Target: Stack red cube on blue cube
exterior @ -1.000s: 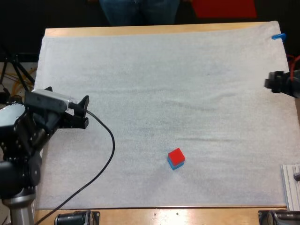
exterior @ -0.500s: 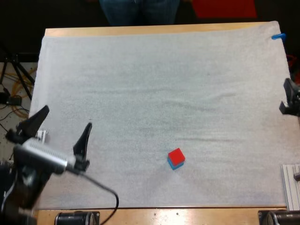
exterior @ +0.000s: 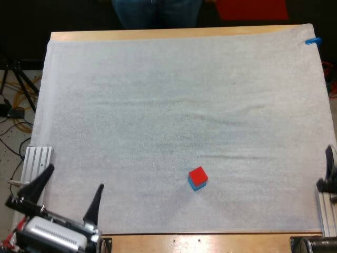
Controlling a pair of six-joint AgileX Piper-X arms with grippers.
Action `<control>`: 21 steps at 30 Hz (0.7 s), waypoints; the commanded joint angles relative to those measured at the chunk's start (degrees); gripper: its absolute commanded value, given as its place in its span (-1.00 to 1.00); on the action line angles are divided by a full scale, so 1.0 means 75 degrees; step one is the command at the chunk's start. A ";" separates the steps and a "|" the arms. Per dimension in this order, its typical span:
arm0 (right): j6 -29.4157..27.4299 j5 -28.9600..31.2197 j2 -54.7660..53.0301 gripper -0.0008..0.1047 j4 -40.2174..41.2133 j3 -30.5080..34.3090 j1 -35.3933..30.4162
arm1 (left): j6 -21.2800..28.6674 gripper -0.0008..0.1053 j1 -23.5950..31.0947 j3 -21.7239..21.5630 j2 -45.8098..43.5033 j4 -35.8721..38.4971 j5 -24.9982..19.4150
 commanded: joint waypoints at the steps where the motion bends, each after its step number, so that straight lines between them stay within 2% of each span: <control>1: 0.0029 0.0000 -0.0378 0.32 0.0039 0.0112 0.0006 | 0.0006 0.65 -0.0026 0.0036 -0.0234 0.0240 -0.0008; 9: 0.0029 0.0000 -0.2212 0.32 0.0668 0.0620 0.0006 | 0.0006 0.65 0.0005 0.0107 -0.1452 0.1285 -0.0093; 13: -0.0088 0.0000 -0.2312 0.32 0.1195 0.0520 -0.0009 | 0.0006 0.65 0.0005 0.0107 -0.1956 0.1755 -0.0582; 16: -0.0347 -0.0153 -0.2316 0.32 0.1199 0.0535 -0.0009 | -0.0316 0.65 0.0005 0.0083 -0.2204 0.2343 -0.0909; 18: -0.0364 -0.0254 -0.2316 0.32 0.1199 0.0535 -0.0009 | -0.0831 0.65 0.0016 0.0118 -0.2176 0.2964 -0.1101; 21: -0.0364 -0.0375 -0.2316 0.32 0.1188 0.0587 -0.0009 | -0.0943 0.65 0.0036 0.0322 -0.2177 0.3036 -0.1335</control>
